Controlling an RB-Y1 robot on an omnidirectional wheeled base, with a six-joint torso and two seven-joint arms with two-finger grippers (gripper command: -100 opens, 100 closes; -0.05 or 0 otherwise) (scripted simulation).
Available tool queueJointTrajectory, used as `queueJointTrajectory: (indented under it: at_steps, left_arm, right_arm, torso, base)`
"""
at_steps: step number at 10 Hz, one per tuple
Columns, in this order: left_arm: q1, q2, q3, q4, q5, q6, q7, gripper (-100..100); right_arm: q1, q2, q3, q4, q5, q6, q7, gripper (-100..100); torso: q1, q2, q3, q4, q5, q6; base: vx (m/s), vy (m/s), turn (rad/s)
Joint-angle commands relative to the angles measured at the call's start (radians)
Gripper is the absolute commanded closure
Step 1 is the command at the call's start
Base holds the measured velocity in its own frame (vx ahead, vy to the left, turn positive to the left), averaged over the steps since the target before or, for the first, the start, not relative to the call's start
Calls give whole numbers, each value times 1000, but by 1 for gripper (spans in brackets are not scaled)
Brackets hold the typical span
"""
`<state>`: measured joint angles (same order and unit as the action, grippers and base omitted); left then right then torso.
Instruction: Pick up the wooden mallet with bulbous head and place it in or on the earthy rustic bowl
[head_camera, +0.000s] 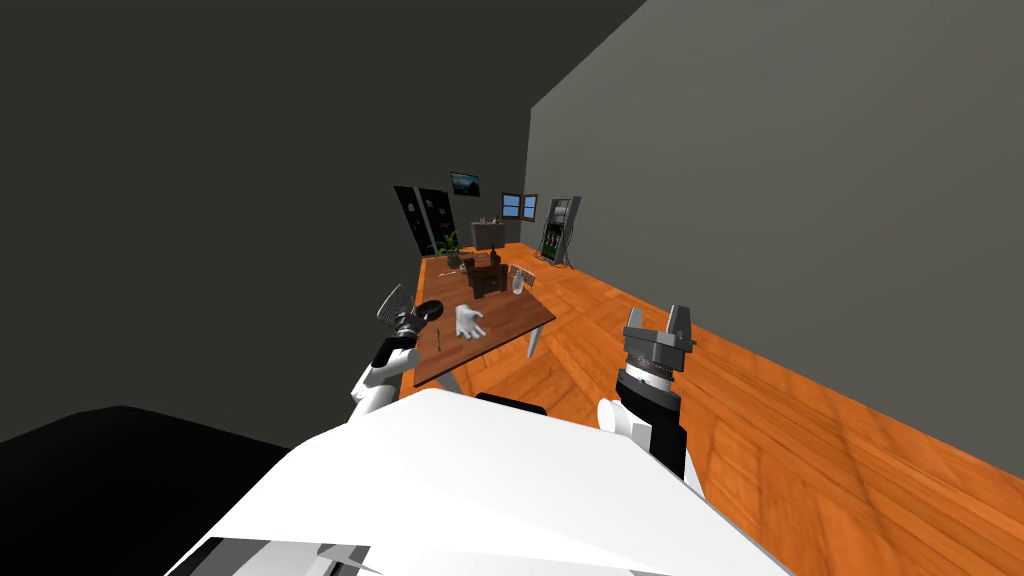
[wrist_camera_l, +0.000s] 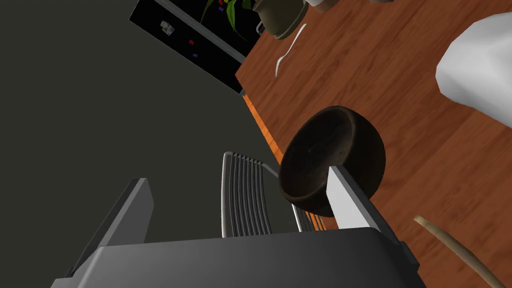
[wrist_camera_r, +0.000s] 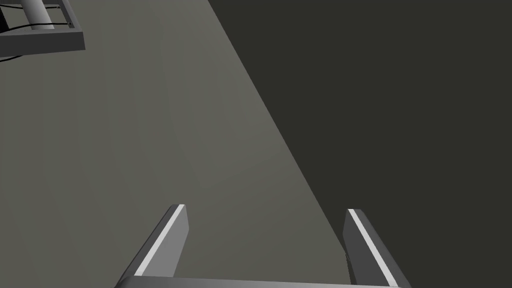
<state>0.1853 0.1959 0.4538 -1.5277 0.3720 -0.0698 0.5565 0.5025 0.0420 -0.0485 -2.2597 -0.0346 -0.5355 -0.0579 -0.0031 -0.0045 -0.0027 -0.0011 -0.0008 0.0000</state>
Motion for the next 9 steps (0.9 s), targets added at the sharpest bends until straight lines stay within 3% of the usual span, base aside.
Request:
queueJointTrajectory:
  at_steps: [1, 2, 3, 5, 6, 8, 9]
  left_arm:
    - [-15, -4, 12, 34, 6, 15, 11, -100]
    - [-35, 1, 36, 67, 23, 43, 39, -100]
    - [-35, 1, 36, 82, 23, 43, 39, -100]
    - [-75, 9, 84, 178, 57, 95, 93, -100]
    - [-75, 9, 84, 178, 57, 98, 93, -100]
    - [-113, 19, 130, 257, 90, 152, 145, -100]
    - [-113, 19, 130, 272, 90, 152, 145, -100]
  right_arm:
    - [0, 0, 0, 0, 0, 0, 0, 0]
    - [0, 0, 0, 0, 0, 0, 0, 0]
    - [0, 0, 0, 0, 0, 0, 0, 0]
    - [0, 0, 0, 0, 0, 0, 0, 0]
    - [0, 0, 0, 0, 0, 0, 0, 0]
    - [0, 0, 0, 0, 0, 0, 0, 0]
    - [0, 0, 0, 0, 0, 0, 0, 0]
  torso:
    - [0, 0, 0, 0, 0, 0]
    - [1, 1, 1, 0, 0, 0]
    - [1, 1, 1, 0, 0, 0]
    - [1, 2, 1, 0, 0, 0]
    - [0, 0, 0, 0, 0, 0]
    - [0, 1, 0, 0, 0, 0]
    - [-1, 0, 0, 0, 0, 0]
  base:
    - [42, -40, 18]
    - [45, -43, 31]
    - [42, -41, 16]
    - [52, -61, 44]
    - [55, -59, 15]
    - [66, -68, 39]
    - [54, -48, 21]
